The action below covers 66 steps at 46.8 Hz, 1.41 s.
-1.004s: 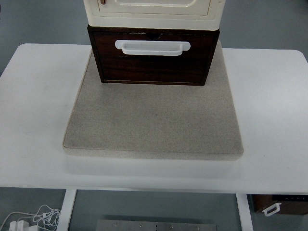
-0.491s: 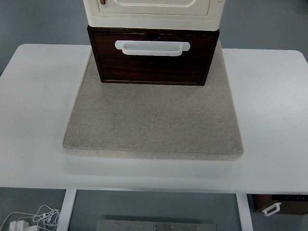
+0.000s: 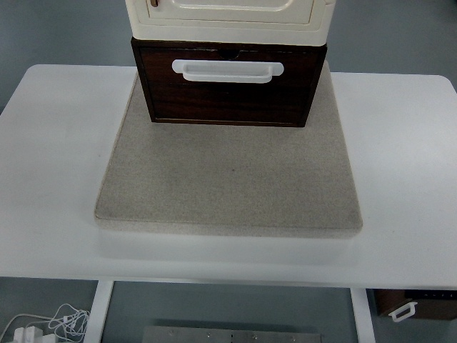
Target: Close the drawer under the combination cabinet
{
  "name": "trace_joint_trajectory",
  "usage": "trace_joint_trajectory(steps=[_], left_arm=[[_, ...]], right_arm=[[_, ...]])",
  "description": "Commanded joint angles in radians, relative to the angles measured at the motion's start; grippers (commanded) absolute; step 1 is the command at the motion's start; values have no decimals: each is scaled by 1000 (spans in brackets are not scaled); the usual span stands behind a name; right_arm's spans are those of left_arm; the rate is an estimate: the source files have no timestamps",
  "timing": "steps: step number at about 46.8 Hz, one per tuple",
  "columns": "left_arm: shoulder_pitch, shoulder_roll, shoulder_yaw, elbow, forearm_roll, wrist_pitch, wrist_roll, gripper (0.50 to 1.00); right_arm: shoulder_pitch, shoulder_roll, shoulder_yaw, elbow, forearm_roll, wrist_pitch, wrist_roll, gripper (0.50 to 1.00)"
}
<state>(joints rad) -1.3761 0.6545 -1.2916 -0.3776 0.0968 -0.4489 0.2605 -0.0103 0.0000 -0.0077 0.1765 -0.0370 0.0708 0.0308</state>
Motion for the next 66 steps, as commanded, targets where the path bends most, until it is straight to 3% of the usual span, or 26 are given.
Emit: trace_joint_trajectory(steps=[1,10,23,30,46,66], left_arm=[[23,-13,29,45,-23,29,-7,999],[103,-104,34,72,-63,102,-17,999],[241,-219,32,77,-69,105,-41,999],[288,-268,34,77,-97,105,-79,999],[324,-354,34,74,-170,92,-93,999],[327,-458,34,89,-174,105,-181,999]], right_arm=[[0,0,0,0,0,1,0,952],[0,0,2,0,0,0,0,952],[0,0,6,1,0,1,0,952],[0,0,3,0,0,1,0,952],[0,0,8,1,0,1,0,952],[0,0,5,1,0,1,0,952]])
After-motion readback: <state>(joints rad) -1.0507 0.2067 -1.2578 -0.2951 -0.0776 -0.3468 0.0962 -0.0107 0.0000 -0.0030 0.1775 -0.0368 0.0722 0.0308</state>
